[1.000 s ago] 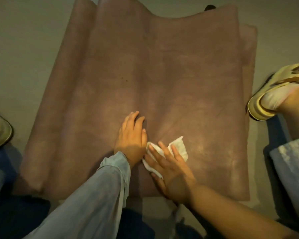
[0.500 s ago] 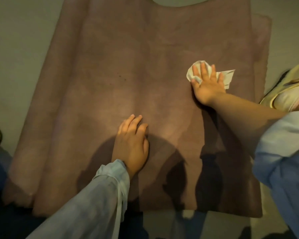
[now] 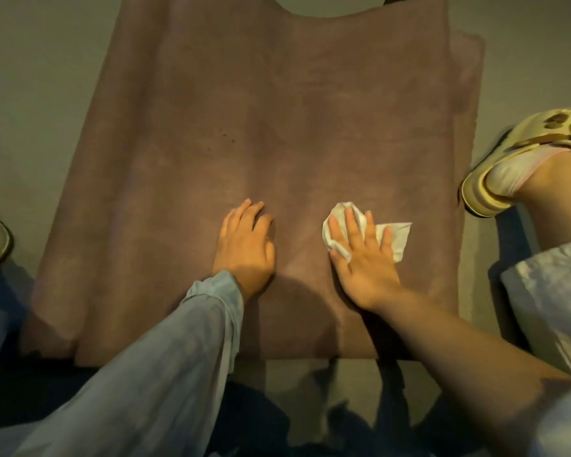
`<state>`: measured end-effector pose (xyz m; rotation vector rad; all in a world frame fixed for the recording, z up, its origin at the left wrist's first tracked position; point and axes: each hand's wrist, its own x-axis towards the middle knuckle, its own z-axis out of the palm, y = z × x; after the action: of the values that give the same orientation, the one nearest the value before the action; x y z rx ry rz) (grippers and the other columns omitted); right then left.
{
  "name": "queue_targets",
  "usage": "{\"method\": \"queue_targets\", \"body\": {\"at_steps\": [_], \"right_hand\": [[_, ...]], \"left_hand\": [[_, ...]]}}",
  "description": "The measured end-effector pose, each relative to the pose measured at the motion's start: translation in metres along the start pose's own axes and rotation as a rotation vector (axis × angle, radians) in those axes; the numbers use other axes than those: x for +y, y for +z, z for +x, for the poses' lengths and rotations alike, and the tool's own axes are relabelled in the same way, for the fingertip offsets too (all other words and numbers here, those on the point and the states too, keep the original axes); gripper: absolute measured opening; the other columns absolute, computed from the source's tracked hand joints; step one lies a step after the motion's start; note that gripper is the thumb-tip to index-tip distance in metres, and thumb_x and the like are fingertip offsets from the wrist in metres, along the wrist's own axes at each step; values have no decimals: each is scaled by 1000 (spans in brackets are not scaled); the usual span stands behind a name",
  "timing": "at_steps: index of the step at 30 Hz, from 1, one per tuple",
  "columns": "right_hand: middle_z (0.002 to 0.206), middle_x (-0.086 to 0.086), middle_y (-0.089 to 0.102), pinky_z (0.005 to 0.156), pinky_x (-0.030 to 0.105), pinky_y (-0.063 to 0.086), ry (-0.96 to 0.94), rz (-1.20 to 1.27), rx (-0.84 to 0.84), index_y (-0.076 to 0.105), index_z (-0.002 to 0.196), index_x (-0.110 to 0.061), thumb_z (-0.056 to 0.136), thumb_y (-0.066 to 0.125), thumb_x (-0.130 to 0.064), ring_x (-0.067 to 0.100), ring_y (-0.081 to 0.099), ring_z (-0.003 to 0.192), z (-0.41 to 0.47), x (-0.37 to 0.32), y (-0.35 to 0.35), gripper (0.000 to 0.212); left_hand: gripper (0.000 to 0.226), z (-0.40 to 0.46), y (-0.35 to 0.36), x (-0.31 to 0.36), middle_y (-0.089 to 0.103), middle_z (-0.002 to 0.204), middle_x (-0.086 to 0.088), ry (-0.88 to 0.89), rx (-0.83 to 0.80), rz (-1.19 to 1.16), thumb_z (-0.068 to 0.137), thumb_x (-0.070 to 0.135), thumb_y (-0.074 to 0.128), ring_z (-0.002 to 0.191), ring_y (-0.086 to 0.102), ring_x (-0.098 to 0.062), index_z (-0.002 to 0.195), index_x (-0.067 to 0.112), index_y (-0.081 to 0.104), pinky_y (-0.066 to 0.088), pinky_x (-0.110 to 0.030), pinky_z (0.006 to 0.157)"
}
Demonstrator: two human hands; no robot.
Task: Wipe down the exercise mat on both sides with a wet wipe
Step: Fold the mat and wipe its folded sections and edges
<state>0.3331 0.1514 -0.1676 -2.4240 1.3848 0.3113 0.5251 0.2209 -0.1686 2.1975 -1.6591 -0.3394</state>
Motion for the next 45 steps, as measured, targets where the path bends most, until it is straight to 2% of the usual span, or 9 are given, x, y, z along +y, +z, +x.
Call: {"method": "queue_targets", "body": {"at_steps": [5, 9, 15, 21, 28, 32, 35, 39, 45], "right_hand": [[153, 0, -31, 106, 53, -21, -16, -19, -24, -41, 126, -36, 99, 10, -43, 30, -27, 140, -46, -52, 33, 59], [149, 1, -34, 101, 54, -27, -193, -10, -13, -18, 147, -29, 100, 20, -38, 33, -30, 138, -55, -110, 48, 60], [151, -7, -23, 105, 45, -29, -429, 17, -51, -5, 148, -28, 100, 22, -34, 15, -41, 129, -78, -90, 56, 56], [139, -14, -45, 100, 37, -36, -92, -56, -1, -40, 132, -37, 97, 5, -43, 16, -43, 130, -104, -11, 50, 57], [156, -4, -18, 107, 30, -23, 169, 100, 89, -14, 148, -22, 102, 12, -36, 12, -20, 142, -88, 39, 21, 55], [156, 2, 22, 116, 32, 1, 218, 549, 51, 23, 149, -20, 103, 25, -34, 20, 17, 143, -82, 48, -15, 48], [118, 8, 58, 95, 32, 37, 405, 984, 60, 58, 115, -13, 99, 41, -32, 22, 52, 103, -82, 43, -50, 31], [87, 8, 62, 80, 36, 45, 444, 1404, -103, 58, 98, -16, 95, 50, -32, 22, 60, 80, -89, 47, -79, 19], [89, 8, 66, 74, 34, 53, 291, 1788, -180, 55, 112, -17, 95, 49, -25, 20, 66, 83, -94, 54, -82, 20]], "left_hand": [[38, 1, -10, -6, 49, 138, -13, -57, 20, -248, 88, -5, 46, 137, 31, -27, 122, 2, 60, 8, -17, 109], [39, -10, -18, -4, 48, 140, -10, -127, -46, -447, 92, -5, 41, 140, 24, -21, 127, 5, 56, 8, -9, 103], [39, -46, -8, 5, 34, 150, -1, -77, -138, -299, 97, 11, 39, 144, 10, -17, 134, 18, 50, -3, -26, 113], [48, -41, 6, 51, 11, 158, -6, -92, -231, -175, 98, 18, 35, 145, 4, -19, 145, 25, 33, -7, -34, 115], [60, -38, 5, 87, 5, 158, -4, -108, -324, -232, 92, 4, 39, 145, -3, -20, 147, 23, 26, -4, -35, 116], [69, -28, 2, 104, 17, 156, -6, -103, -361, -570, 85, -10, 45, 145, 8, -21, 146, 19, 27, 18, -28, 114], [82, -21, -5, 115, 25, 153, -2, -141, -485, -843, 81, -13, 54, 141, 24, -17, 147, 23, 23, 46, -7, 81], [86, -15, -15, 121, 31, 150, 1, -118, -632, -964, 76, -6, 70, 138, 30, -16, 144, 24, 28, 32, -36, 111], [49, -17, -20, 130, 56, 127, -9, -230, -758, -1068, 80, 0, 68, 121, 52, -23, 122, 13, 47, 39, -40, 106]]}}
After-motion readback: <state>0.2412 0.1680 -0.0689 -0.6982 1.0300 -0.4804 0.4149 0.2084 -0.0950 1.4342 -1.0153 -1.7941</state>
